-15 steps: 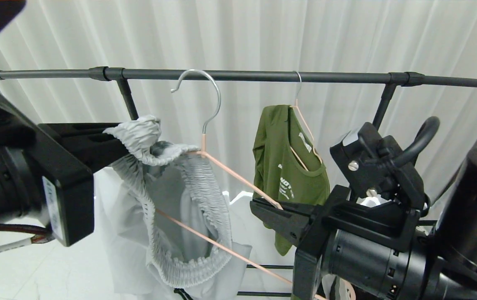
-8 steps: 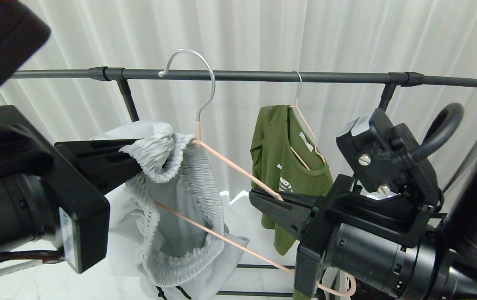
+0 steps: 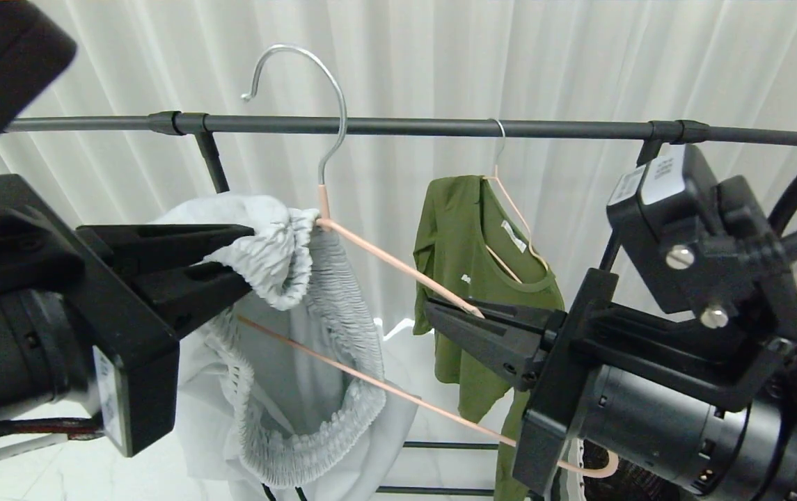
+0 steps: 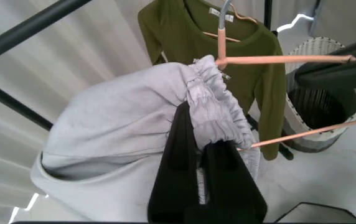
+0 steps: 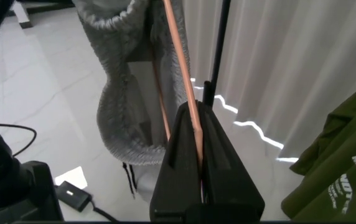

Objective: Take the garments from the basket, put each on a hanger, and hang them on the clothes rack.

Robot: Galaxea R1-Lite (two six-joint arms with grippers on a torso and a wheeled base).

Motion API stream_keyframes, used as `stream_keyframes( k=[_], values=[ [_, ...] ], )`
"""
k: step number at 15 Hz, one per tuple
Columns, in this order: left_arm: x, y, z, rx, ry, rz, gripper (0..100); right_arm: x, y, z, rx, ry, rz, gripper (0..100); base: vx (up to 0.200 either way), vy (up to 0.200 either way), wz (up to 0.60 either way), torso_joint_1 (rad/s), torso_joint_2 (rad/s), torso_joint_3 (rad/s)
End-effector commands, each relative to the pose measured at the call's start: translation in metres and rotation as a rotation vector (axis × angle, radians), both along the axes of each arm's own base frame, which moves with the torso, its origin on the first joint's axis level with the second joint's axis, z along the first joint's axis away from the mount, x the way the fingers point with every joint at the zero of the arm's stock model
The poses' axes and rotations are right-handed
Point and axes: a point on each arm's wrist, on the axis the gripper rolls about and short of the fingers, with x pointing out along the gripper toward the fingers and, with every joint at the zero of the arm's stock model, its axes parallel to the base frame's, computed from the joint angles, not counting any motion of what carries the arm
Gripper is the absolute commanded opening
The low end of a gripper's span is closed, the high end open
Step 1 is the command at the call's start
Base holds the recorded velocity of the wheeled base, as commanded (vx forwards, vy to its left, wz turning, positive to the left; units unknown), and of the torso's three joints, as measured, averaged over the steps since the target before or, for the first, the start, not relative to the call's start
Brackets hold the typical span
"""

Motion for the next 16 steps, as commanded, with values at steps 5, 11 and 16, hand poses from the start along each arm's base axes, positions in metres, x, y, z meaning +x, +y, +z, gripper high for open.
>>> stream_keyframes(
  k=[5,11,16],
  values=[
    [-0.006,0.007,0.004,-0.015,-0.017,-0.016,100,-0.002,-0.006,0.009,0.017,-0.044,-0.005,0,0.0,0.0,0.0,0.0,0.0,0.0],
    [-0.017,0.023,0.006,-0.008,-0.057,-0.045,100,0.005,-0.017,0.013,0.028,-0.057,-0.047,0,0.0,0.0,0.0,0.0,0.0,0.0],
    [-0.027,0.053,0.001,0.063,-0.141,-0.093,100,0.006,-0.036,0.015,0.031,-0.071,-0.074,0,0.0,0.0,0.0,0.0,0.0,0.0]
  ],
)
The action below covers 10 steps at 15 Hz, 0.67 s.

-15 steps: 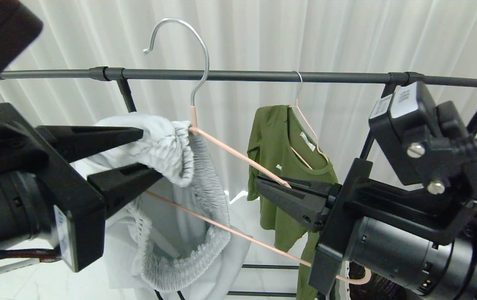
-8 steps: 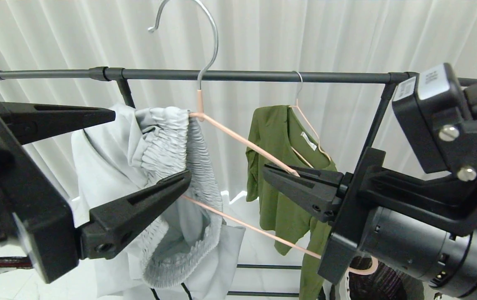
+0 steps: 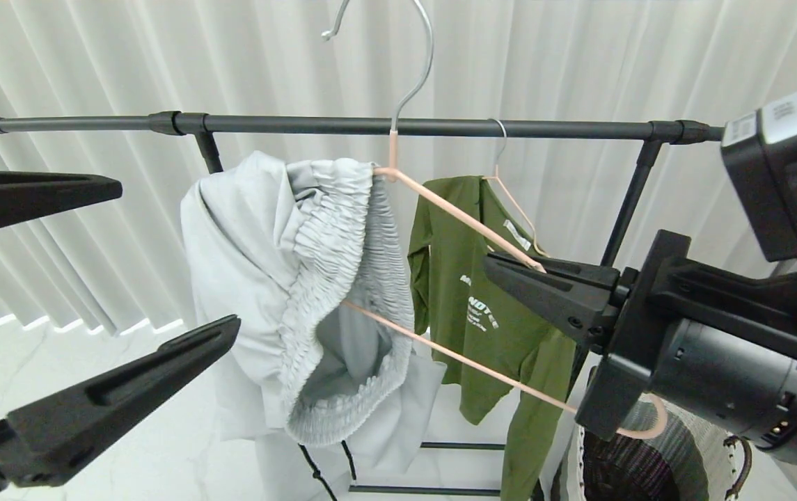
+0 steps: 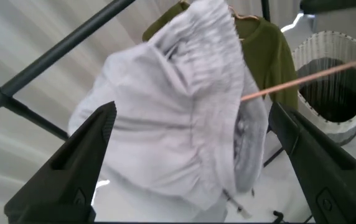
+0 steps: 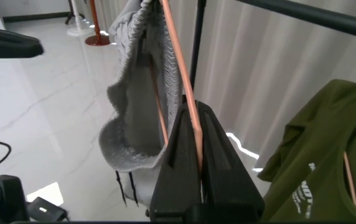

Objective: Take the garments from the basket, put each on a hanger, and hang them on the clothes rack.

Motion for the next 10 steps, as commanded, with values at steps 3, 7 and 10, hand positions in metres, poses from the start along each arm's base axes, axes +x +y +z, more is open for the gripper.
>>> stream_keyframes(
  k=[3,7,10],
  values=[
    [0.004,0.013,0.0,0.009,-0.016,-0.019,100,-0.004,-0.011,0.002,0.002,-0.019,-0.003,0,0.0,0.0,0.0,0.0,0.0,0.0],
    [0.032,0.017,0.001,0.086,-0.025,-0.098,100,-0.012,-0.023,-0.007,-0.04,-0.039,0.009,0,0.0,0.0,0.0,0.0,0.0,0.0],
    [0.053,0.006,-0.012,0.174,0.006,-0.17,100,-0.017,-0.021,-0.008,-0.06,-0.047,0.033,0,0.0,0.0,0.0,0.0,0.0,0.0]
  ],
)
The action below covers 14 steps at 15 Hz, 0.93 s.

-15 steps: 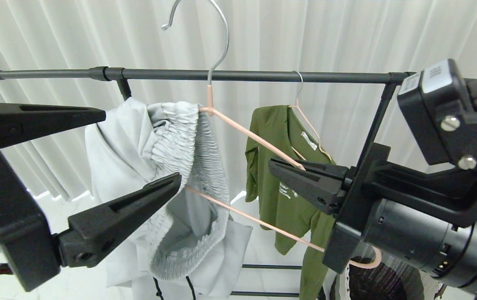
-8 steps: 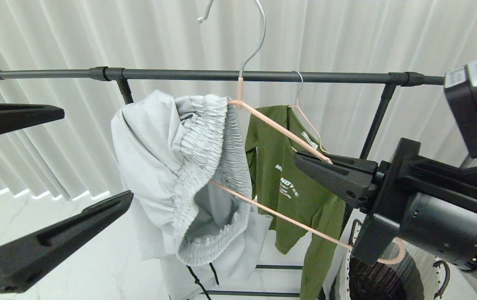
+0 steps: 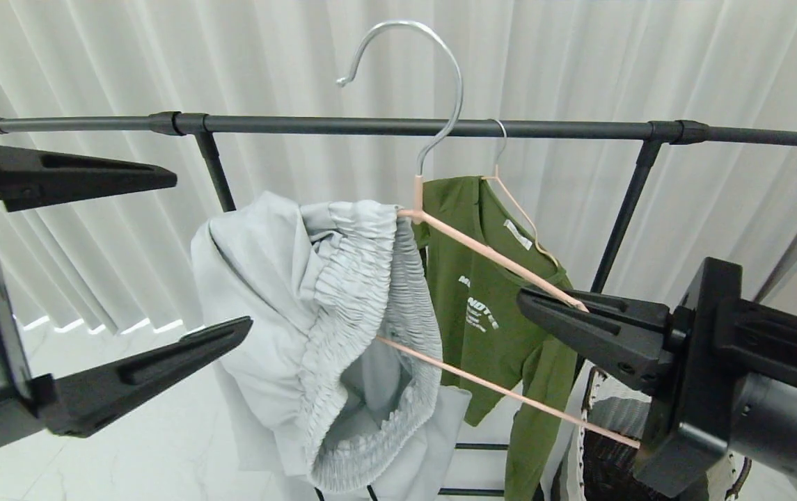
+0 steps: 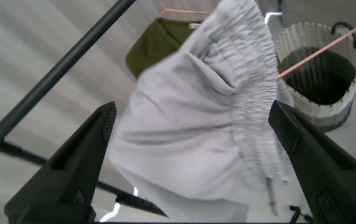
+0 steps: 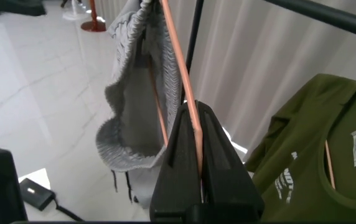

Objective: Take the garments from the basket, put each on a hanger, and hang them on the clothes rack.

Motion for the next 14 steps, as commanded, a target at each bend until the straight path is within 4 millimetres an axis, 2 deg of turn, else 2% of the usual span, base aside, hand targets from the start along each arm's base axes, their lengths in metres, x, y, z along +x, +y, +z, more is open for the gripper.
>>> stream_keyframes(
  k=[1,4,11,12,14],
  values=[
    [0.021,-0.013,-0.012,0.083,0.034,0.003,100,-0.004,0.001,-0.001,-0.009,-0.008,0.019,0,0.0,0.0,0.0,0.0,0.0,0.0],
    [0.033,-0.023,-0.018,0.127,0.053,-0.017,100,-0.01,0.004,-0.002,-0.027,-0.029,0.053,0,0.0,0.0,0.0,0.0,0.0,0.0],
    [0.032,-0.022,-0.021,0.132,0.061,-0.012,100,-0.024,0.014,-0.004,-0.056,-0.046,0.13,0,0.0,0.0,0.0,0.0,0.0,0.0],
    [0.032,-0.022,-0.021,0.132,0.061,-0.012,0,-0.026,0.014,-0.004,-0.055,-0.047,0.14,0,0.0,0.0,0.0,0.0,0.0,0.0],
    [0.032,-0.021,-0.022,0.133,0.063,-0.012,0,-0.027,0.015,-0.004,-0.056,-0.047,0.146,0,0.0,0.0,0.0,0.0,0.0,0.0]
  ],
)
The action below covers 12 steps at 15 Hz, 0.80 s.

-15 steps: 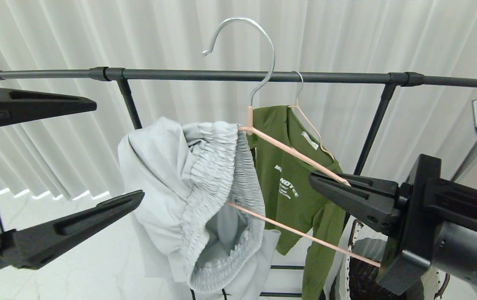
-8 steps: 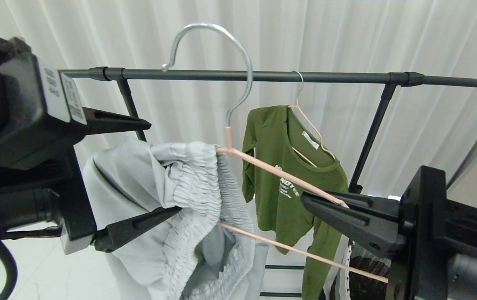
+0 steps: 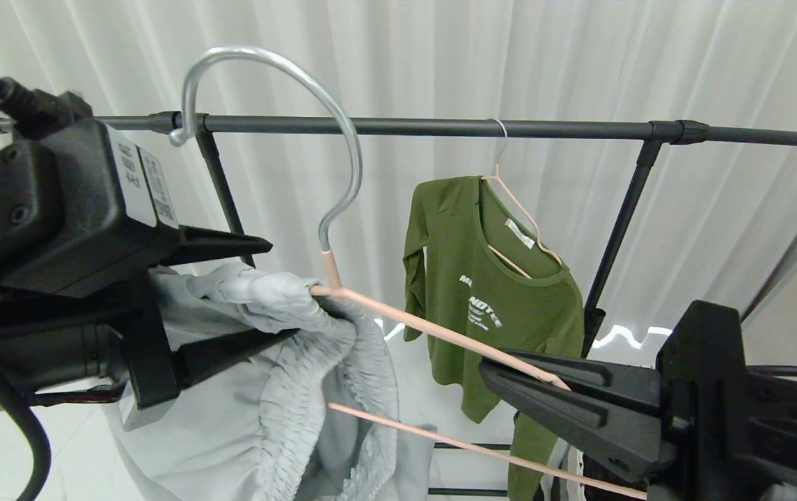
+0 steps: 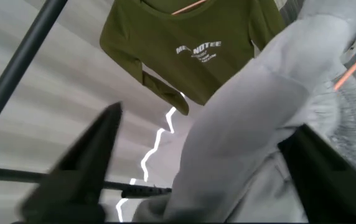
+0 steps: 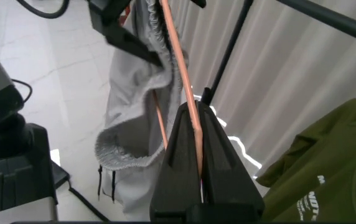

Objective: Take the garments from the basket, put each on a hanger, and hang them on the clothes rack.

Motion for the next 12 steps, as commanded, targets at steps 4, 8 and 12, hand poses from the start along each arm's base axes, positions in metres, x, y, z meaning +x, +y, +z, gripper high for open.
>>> stream_keyframes(
  k=[4,8,12],
  values=[
    [-0.0011,0.0009,-0.0001,-0.002,0.0,0.0,0,-0.0031,0.0018,-0.0009,-0.004,0.001,0.015,0,0.0,0.0,0.0,0.0,0.0,0.0],
    [-0.0016,0.0015,-0.0004,-0.004,0.001,0.008,0,-0.0032,0.0013,-0.0014,-0.006,0.001,0.012,0,0.0,0.0,0.0,0.0,0.0,0.0],
    [-0.0076,0.0074,-0.0071,0.013,0.001,0.029,0,0.0051,-0.0035,-0.0021,-0.007,0.002,-0.043,100,0.0,0.0,0.0,0.0,0.0,0.0]
  ],
)
